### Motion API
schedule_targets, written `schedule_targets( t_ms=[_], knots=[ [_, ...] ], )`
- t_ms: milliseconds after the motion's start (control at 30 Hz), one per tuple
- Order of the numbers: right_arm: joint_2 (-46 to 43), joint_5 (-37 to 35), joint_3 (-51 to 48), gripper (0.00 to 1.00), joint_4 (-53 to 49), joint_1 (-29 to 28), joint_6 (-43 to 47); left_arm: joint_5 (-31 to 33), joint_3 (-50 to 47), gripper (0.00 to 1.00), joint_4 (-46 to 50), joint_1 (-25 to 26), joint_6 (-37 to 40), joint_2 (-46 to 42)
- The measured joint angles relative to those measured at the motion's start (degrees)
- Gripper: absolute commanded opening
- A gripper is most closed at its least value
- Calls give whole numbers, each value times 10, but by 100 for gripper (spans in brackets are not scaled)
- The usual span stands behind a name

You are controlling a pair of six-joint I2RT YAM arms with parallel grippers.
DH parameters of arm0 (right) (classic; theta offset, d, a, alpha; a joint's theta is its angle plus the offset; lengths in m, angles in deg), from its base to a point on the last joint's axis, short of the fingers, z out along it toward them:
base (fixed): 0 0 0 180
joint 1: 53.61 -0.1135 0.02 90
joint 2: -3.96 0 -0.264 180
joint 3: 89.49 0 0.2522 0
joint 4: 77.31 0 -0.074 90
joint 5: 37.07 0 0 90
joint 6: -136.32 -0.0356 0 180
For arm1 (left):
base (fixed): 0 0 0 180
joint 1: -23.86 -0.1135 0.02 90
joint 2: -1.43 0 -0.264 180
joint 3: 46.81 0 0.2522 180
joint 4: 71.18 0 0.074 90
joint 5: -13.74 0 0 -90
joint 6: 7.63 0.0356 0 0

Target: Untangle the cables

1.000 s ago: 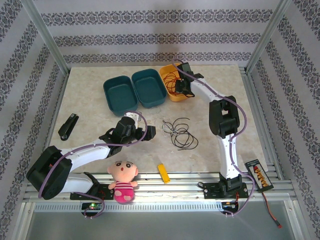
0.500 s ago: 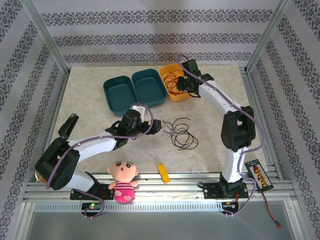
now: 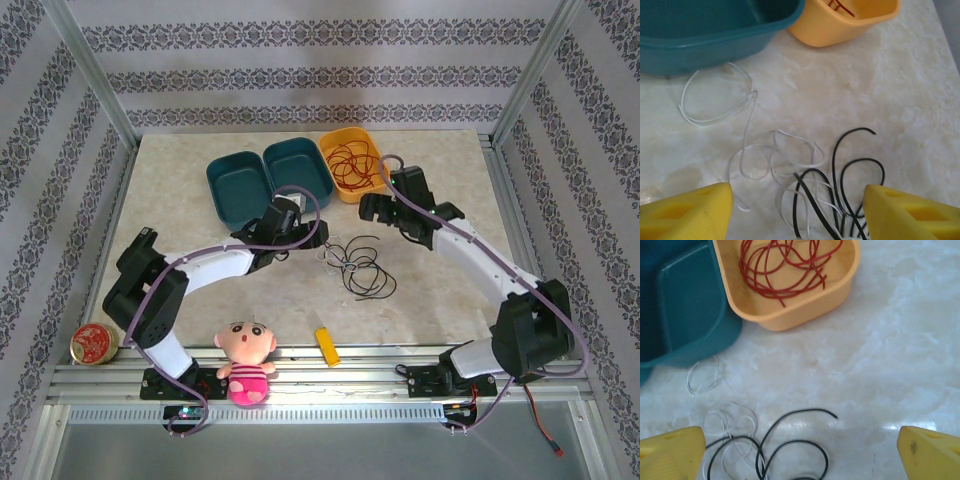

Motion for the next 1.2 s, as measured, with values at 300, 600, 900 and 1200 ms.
schedule_targets(
  t_ms=[300, 600, 900, 1200],
  knots=[
    [-98, -29, -81, 98, 28, -3, -24, 17, 59, 60, 43, -2, -7, 66],
    [-129, -52, -109, 98, 47, -3, -40, 17, 63, 60, 59, -2, -12, 96],
    [-132, -56, -122, 98, 66, -3, -48, 12, 75, 54, 57, -2, -14, 122],
    [-132, -56, -128, 98, 82, -3, -50, 12, 101, 39, 56, -8, -15, 143]
  ],
)
